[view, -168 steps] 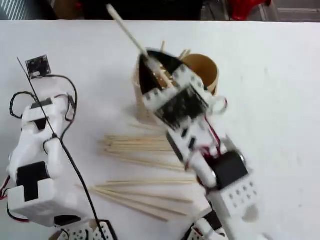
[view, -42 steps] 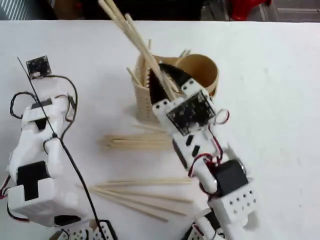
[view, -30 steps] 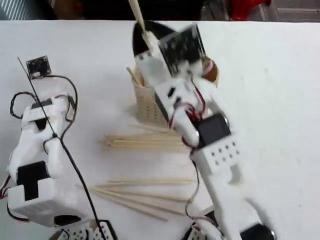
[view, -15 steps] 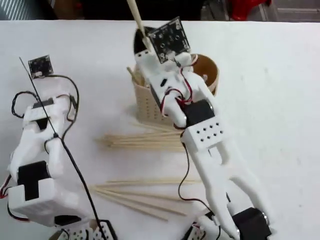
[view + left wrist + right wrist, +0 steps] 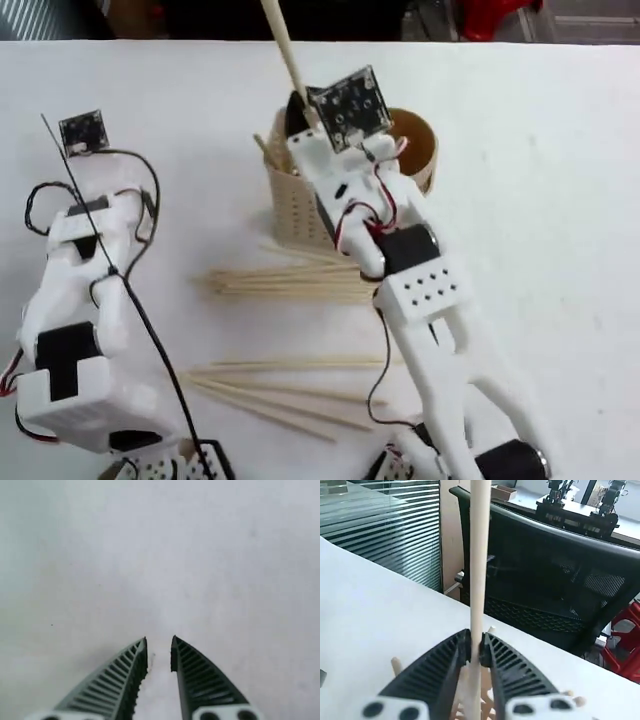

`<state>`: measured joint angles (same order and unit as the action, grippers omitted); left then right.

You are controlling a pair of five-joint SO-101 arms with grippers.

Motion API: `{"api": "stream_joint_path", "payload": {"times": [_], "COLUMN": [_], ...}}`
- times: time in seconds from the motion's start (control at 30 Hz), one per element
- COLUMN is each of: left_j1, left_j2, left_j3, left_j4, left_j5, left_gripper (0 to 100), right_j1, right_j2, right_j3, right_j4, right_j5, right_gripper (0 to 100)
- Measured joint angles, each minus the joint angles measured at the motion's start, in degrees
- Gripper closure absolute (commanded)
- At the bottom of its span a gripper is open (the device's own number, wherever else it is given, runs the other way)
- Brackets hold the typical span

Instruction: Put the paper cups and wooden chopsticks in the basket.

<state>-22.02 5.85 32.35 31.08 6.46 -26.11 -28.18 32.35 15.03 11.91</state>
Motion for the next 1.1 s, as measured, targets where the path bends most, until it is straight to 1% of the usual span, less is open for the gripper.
{"api": "stream_joint_path", "payload": {"times": [0.03,0.1,0.4,0.5,0.7,0.83,0.9,0.97,1.1], "left_j1": [0.0,0.0,0.0,0.0,0.0,0.0,0.0,0.0,0.0], "left_j2": [0.0,0.0,0.0,0.0,0.0,0.0,0.0,0.0,0.0], "left_j3": [0.0,0.0,0.0,0.0,0.0,0.0,0.0,0.0,0.0], "left_j4": [0.0,0.0,0.0,0.0,0.0,0.0,0.0,0.0,0.0], "left_j5": [0.0,0.0,0.0,0.0,0.0,0.0,0.0,0.0,0.0], "left_gripper": [90,90,90,90,90,90,90,90,90], "right_j1": [0.0,-0.18,-0.18,0.0,0.0,-0.26,-0.26,-0.88,-5.27], "right_j2": [-0.7,-2.11,-9.58,-13.89,-24.79,-29.98,-30.68,-30.86,-30.86], "right_j3": [0.97,2.37,6.95,7.12,7.12,7.38,9.05,12.04,19.78], "right_j4": [0.0,0.0,0.35,6.95,28.22,40.35,43.43,44.22,44.31], "right_j5": [0.0,0.0,0.0,0.0,0.0,0.0,0.26,2.99,8.35], "right_gripper": [88.5,87.8,95.5,96.3,96.4,96.3,96.3,96.3,96.3]}}
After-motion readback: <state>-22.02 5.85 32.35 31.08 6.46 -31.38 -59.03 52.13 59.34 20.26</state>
